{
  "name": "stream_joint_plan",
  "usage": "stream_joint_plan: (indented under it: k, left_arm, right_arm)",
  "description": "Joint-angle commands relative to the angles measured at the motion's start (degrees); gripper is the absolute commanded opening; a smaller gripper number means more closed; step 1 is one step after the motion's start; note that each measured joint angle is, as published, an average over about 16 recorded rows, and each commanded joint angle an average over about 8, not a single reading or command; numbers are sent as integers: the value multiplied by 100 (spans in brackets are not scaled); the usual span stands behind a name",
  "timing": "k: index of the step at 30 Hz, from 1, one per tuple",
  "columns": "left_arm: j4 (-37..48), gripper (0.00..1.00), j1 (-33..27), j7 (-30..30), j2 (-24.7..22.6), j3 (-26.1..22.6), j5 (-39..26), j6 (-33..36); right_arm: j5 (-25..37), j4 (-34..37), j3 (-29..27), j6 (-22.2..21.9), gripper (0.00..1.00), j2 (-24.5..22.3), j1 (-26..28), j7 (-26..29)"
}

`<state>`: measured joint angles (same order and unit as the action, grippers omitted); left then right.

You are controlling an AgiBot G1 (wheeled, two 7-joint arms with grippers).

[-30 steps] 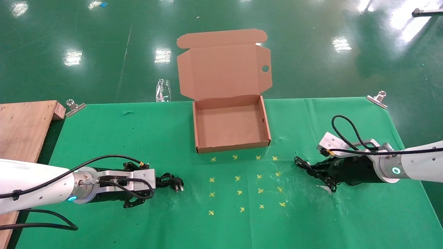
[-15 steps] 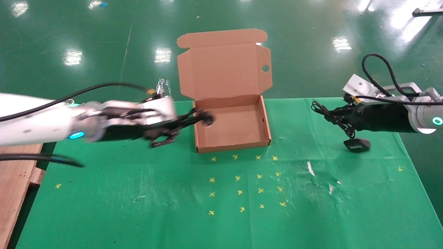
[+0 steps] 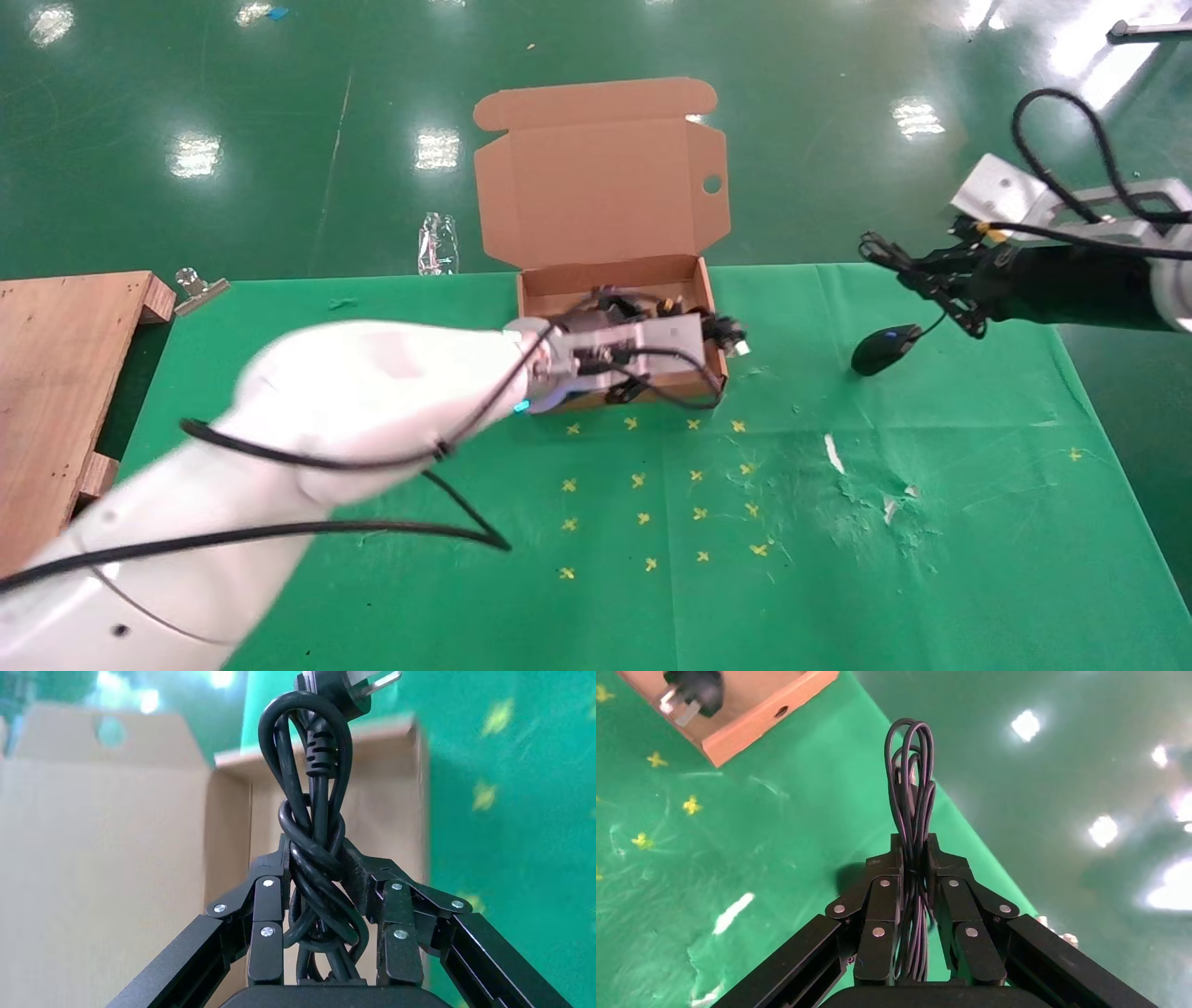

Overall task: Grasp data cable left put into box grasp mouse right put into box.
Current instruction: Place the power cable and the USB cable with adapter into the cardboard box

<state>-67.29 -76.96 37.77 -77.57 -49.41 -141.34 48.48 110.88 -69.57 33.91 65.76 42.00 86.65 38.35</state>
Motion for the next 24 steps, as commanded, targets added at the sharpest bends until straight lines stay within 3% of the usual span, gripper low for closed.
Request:
stream_joint_plan:
  k: [1, 5, 16, 20, 24]
  left_arm:
    - [171, 52, 30, 278, -95, -311, -409, -341]
    - [287, 100, -136, 930, -95, -882, -674, -570]
    - [406, 100, -543, 2113, -45, -1836, -787, -785]
    - [604, 100, -742, 2457, 156, -1762, -572, -859]
    - [779, 100, -968, 2731, 713, -1446, -250, -919]
  right_arm:
    - [38, -187, -19, 41, 0, -93, -4, 134]
    - [29, -425, -87, 33, 0, -181, 47, 241]
    - [-140, -454, -185, -154, 0, 25, 283, -5]
    - [-207, -276, -118, -181, 0, 319, 398, -252]
    - [-293, 77, -8, -255, 0, 778, 519, -626]
